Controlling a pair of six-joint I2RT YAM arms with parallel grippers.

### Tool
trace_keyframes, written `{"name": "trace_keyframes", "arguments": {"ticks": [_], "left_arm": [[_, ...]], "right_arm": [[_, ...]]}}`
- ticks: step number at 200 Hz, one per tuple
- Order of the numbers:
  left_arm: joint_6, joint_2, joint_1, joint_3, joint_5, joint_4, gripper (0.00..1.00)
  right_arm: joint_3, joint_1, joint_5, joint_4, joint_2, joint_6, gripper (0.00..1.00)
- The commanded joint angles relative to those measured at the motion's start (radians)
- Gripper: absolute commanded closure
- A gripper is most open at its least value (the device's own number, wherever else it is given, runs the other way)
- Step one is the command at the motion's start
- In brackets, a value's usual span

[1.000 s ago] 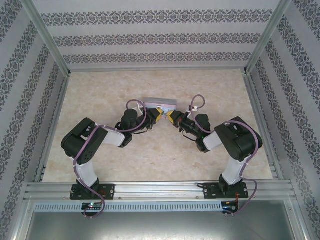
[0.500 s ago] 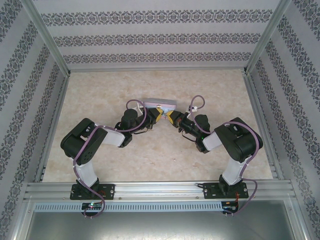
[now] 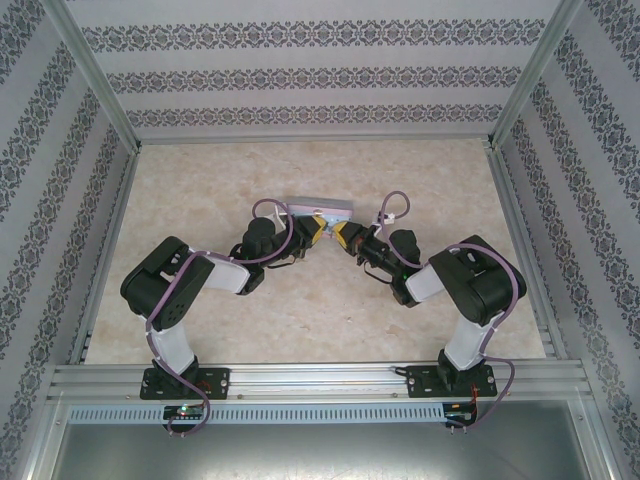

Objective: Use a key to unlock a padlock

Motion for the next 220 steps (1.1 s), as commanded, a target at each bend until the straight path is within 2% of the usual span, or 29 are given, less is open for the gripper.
{"name": "trace_keyframes", "arguments": {"ticks": [1, 59, 220], "left_arm": [[0.021, -0.051, -0.037, -0.01, 0.089, 0.095, 1.0], [-0.017, -0.051, -0.041, -0.046, 0.072, 0.164, 1.0], [-0.018, -0.099, -0.042, -0.103, 0.085, 0.22, 1.0]], "right_arm": [[-0.021, 0.029, -0.002, 0.027, -0.026, 0.008, 1.0], [-0.024, 0.049, 0.005, 0.027, -0.027, 0.019, 1.0], [-0.059, 0.069, 0.046, 0.026, -0.033, 0.022, 1.0]]}}
